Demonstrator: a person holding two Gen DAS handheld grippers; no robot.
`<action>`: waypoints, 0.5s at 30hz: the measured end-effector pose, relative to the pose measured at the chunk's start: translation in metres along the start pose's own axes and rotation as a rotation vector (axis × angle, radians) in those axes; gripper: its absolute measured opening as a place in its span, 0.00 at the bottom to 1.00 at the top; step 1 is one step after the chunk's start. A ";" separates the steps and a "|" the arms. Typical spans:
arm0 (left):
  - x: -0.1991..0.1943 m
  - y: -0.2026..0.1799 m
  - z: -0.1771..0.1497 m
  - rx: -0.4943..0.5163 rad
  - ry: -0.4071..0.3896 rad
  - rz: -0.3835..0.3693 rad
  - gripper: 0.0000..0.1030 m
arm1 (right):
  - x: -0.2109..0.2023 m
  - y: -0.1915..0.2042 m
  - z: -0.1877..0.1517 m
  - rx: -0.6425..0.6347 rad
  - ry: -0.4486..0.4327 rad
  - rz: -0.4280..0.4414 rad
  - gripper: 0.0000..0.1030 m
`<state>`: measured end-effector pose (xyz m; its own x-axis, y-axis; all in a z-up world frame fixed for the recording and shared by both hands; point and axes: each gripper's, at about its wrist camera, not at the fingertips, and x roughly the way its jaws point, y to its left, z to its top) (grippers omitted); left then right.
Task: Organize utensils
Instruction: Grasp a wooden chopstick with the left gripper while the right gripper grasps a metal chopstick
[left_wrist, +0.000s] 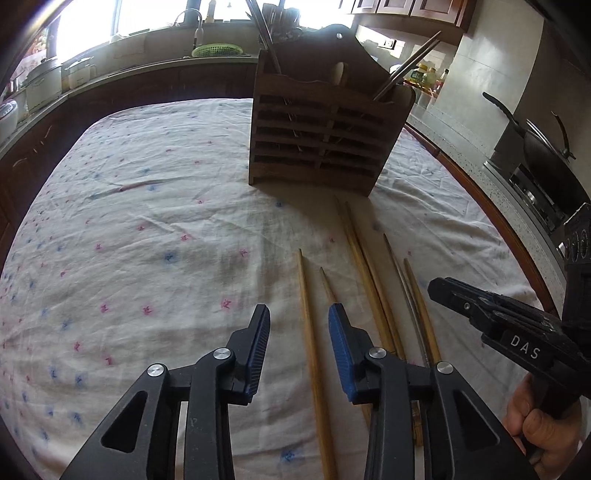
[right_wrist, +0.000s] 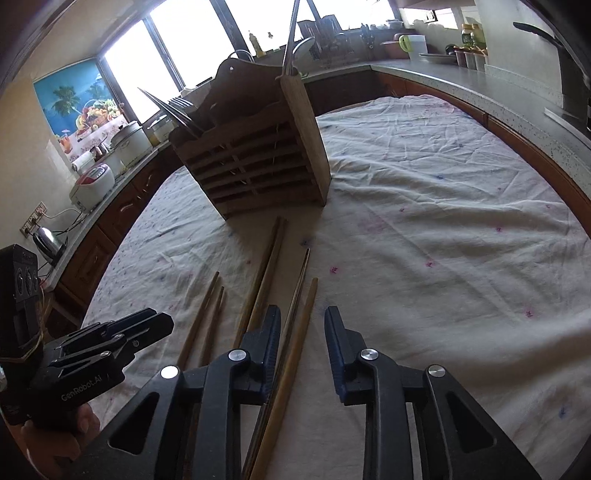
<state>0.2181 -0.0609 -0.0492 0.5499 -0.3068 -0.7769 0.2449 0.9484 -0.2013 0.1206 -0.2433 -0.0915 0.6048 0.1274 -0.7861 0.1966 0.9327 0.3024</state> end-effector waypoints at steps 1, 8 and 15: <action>0.004 0.000 0.001 0.004 0.006 -0.002 0.30 | 0.004 0.000 0.001 -0.001 0.011 -0.004 0.20; 0.034 -0.003 0.008 0.025 0.043 -0.011 0.21 | 0.022 0.000 0.005 -0.034 0.043 -0.039 0.14; 0.044 -0.005 0.014 0.032 0.033 0.010 0.15 | 0.029 0.011 0.009 -0.117 0.046 -0.085 0.13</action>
<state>0.2523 -0.0801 -0.0737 0.5259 -0.2944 -0.7979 0.2657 0.9481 -0.1747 0.1474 -0.2324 -0.1063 0.5533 0.0590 -0.8309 0.1529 0.9734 0.1709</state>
